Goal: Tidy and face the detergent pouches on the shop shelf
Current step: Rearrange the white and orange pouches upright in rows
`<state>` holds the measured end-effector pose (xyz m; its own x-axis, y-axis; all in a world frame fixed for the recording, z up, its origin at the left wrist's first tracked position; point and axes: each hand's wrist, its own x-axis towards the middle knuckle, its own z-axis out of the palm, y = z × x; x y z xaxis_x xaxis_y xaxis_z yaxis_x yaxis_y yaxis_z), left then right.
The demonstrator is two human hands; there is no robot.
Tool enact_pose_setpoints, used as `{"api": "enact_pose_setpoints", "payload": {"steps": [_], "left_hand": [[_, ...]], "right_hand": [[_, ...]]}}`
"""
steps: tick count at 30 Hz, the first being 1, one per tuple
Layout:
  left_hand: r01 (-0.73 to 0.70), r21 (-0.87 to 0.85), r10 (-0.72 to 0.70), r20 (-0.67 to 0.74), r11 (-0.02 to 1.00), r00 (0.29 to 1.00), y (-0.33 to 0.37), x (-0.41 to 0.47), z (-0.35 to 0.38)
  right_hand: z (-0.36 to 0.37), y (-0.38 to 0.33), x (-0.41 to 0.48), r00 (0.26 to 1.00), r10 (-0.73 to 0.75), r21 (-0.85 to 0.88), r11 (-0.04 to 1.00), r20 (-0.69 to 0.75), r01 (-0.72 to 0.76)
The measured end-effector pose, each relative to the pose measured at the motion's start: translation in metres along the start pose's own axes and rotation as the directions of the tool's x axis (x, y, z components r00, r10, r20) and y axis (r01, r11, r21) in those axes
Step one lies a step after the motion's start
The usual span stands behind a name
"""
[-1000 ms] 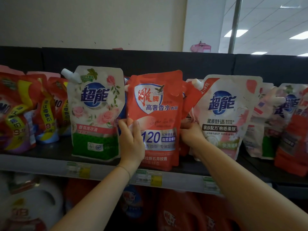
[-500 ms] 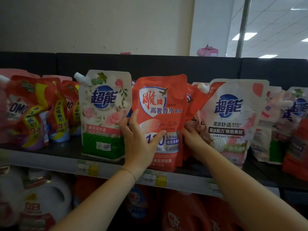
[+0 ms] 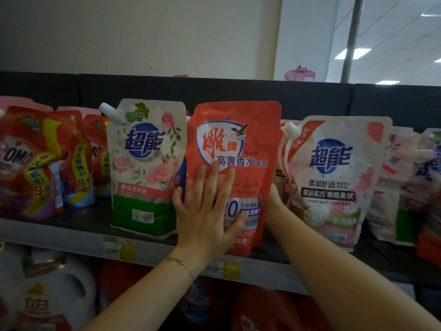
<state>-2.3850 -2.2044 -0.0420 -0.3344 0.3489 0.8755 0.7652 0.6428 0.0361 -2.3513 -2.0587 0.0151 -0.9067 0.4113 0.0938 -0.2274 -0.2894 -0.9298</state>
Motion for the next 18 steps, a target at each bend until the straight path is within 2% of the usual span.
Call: {"api": "enact_pose_setpoints", "payload": {"steps": [5,9,14,18], "left_hand": [[0.000,0.052,-0.001,0.013,0.999,1.000,-0.009,0.006,0.009],[0.045,0.100,-0.050,0.054,0.994,0.997,-0.018,0.017,0.017],[0.038,0.071,-0.045,0.096,0.997,0.994,-0.023,0.029,0.031],[0.024,0.078,-0.033,0.107,0.997,0.994,-0.028,0.038,0.043]], "right_hand": [[0.013,0.016,0.012,0.998,-0.057,0.039,0.998,0.016,0.056],[0.013,0.019,0.018,0.995,-0.017,0.037,0.999,-0.095,0.020],[0.005,0.010,0.014,0.990,-0.072,-0.134,0.990,-0.124,0.055],[-0.002,0.001,0.009,0.984,-0.128,-0.378,0.923,-0.124,0.072]]}}
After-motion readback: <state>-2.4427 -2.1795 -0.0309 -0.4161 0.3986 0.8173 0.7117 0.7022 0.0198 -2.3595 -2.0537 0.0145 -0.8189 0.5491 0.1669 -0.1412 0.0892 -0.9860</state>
